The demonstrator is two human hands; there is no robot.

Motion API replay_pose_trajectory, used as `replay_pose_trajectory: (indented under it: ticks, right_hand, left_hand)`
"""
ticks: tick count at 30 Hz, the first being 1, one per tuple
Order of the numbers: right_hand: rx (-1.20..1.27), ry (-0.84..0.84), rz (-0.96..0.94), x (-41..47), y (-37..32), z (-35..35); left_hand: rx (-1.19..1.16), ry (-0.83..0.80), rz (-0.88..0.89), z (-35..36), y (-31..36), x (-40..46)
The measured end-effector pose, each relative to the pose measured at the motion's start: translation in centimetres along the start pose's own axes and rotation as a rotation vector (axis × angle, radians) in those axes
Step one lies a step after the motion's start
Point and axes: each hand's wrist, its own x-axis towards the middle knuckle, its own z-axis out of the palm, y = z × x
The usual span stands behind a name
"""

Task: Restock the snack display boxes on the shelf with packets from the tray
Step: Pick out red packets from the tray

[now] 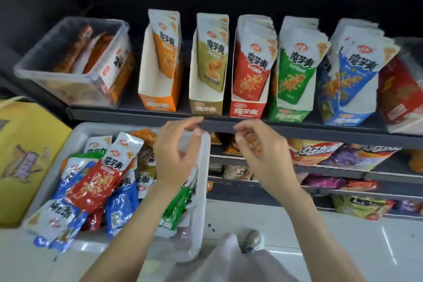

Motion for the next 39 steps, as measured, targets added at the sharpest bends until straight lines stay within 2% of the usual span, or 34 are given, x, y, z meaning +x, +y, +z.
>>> replay_pose_trajectory:
  ticks: [2, 5, 8, 12, 16, 19, 21, 23, 24, 26, 27, 29, 31, 34, 37, 39]
  right_hand:
    - [-0.024, -0.190, -0.060, -0.5, -0.4, 3.2]
    - [-0.059, -0.398, -0.101, -1.1, -1.1, 7.9]
    - [-0.283, -0.591, -0.111, -1.4, -1.2, 12.2]
    - [-0.786, -0.810, -0.120, -0.7, -1.0, 16.1]
    - [-0.878, -0.964, -0.122, 0.1, -0.8, 17.1]
    - [-0.591, -0.882, -0.018, 0.1, -0.8, 16.7]
    - [-0.402, -0.797, 0.055, 0.1, -0.9, 15.9]
    - [-0.192, -0.657, 0.190, 0.3, -1.2, 14.6]
    - [-0.011, -0.566, 0.305, 0.5, -1.6, 13.8]
    - [0.446, -0.347, 0.516, 0.8, -2.4, 12.0]
    - [0.547, -0.244, 0.553, 0.9, -2.4, 11.2]
    - [0.497, -0.158, 0.530, 0.6, -2.3, 10.2]
    - [0.432, -0.207, 0.506, 0.3, -2.0, 10.0]
    - [0.410, -0.298, 0.498, -0.2, -1.7, 10.2]
    - [0.440, -0.351, 0.432, -0.2, -1.9, 9.4]
    - [0.409, -0.330, 0.352, -0.3, -2.0, 8.3]
  left_hand:
    - [0.048, -0.036, -0.131, -3.1, -2.4, -2.3]
    - [0.300, -0.227, -0.256, -7.2, -6.7, -5.7]
    - [0.535, -0.428, -0.279, -9.7, -10.0, -8.7]
    - [0.569, -0.599, -0.224, -10.2, -10.6, -10.3]
    - [0.553, -0.677, -0.195, -8.7, -9.7, -10.5]
    - [0.573, -0.730, -0.206, -7.1, -9.1, -10.6]
    - [0.577, -0.691, -0.179, -6.3, -8.7, -10.6]
    - [0.554, -0.573, -0.129, -6.0, -8.2, -10.4]
    - [0.498, -0.475, -0.146, -6.1, -7.9, -10.2]
    - [0.296, -0.290, -0.294, -6.6, -6.8, -9.2]
    - [0.169, -0.202, -0.414, -6.8, -6.4, -8.7]
    - [-0.102, -0.101, -0.664, -7.2, -5.9, -7.6]
    - [-0.263, -0.083, -0.778, -7.5, -5.7, -6.8]
    - [-0.331, -0.154, -0.760, -7.6, -5.1, -6.2]
    - [-0.353, -0.295, -0.642, -7.3, -3.6, -5.3]
    - [-0.281, -0.355, -0.554, -6.6, -2.7, -4.6]
